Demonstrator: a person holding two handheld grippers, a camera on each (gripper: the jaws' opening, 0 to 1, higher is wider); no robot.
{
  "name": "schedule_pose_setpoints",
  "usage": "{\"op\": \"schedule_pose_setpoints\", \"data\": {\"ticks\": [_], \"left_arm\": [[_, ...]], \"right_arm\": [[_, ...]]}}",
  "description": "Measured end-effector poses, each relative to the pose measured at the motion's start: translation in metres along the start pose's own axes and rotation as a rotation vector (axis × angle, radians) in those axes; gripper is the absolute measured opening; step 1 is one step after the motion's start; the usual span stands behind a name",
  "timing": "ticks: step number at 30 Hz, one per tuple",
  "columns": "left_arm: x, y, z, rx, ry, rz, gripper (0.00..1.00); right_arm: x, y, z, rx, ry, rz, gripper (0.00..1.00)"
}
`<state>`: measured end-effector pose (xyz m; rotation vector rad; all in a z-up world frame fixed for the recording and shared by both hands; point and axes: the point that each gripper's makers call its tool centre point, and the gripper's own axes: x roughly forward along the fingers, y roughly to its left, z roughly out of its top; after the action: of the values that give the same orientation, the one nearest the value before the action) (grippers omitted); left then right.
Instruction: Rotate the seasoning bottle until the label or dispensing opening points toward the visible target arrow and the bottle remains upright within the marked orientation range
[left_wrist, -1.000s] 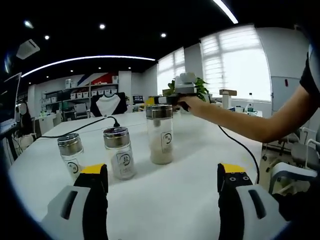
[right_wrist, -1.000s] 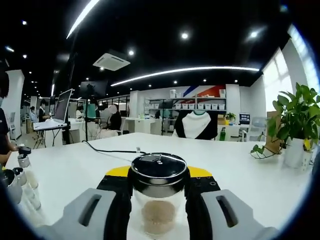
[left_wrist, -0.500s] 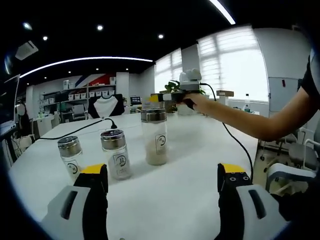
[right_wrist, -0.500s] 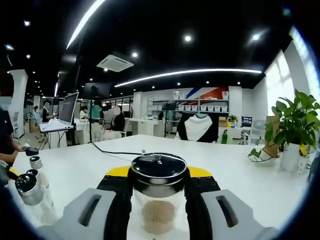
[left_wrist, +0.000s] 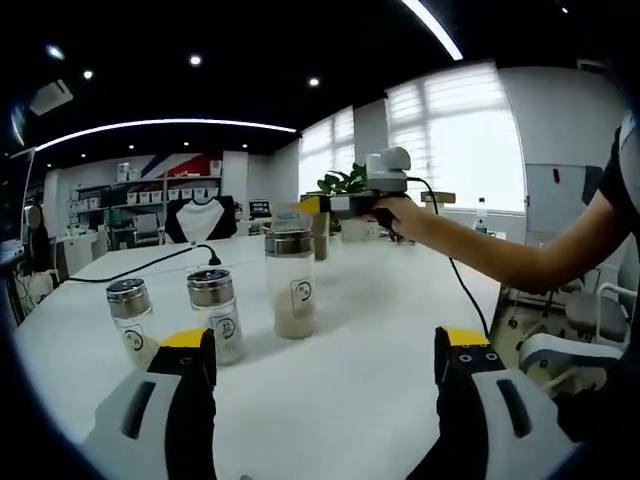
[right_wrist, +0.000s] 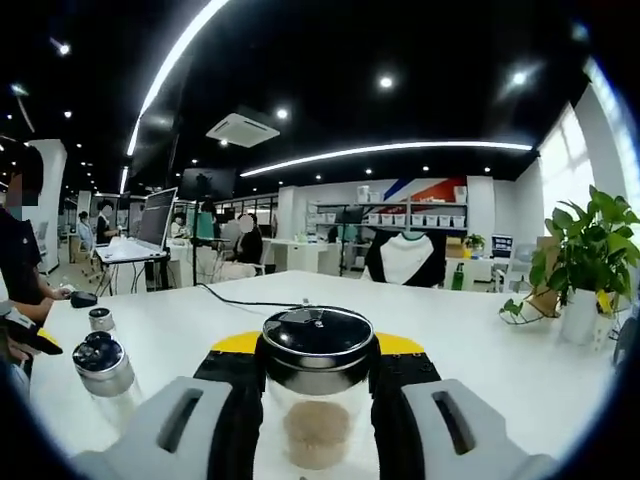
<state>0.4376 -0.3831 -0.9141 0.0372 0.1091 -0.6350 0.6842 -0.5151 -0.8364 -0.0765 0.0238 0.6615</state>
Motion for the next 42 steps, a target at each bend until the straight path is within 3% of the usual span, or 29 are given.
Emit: {"op": "schedule_pose_setpoints", "data": {"ticks": [16,29,42], "left_arm": [[-0.007,-0.011,-0.005,0.014,0.017,-0.020,0.95],[-0.007,-0.020,-0.004,0.035,0.021,-0.053,0.95],[-0.005,-0.031,-0.008,0.051,0.042,-0.084,0.93]], "right_arm": [[-0.026,0.033,-0.005,-0.001,-0.009,0.062,0.38],[-0.053,0.055,0.003,-0.008,-0.015,0.131,0.38],[-0.071,0.075,-0.008,0.024,-0.003,0.194,0.38]]}}
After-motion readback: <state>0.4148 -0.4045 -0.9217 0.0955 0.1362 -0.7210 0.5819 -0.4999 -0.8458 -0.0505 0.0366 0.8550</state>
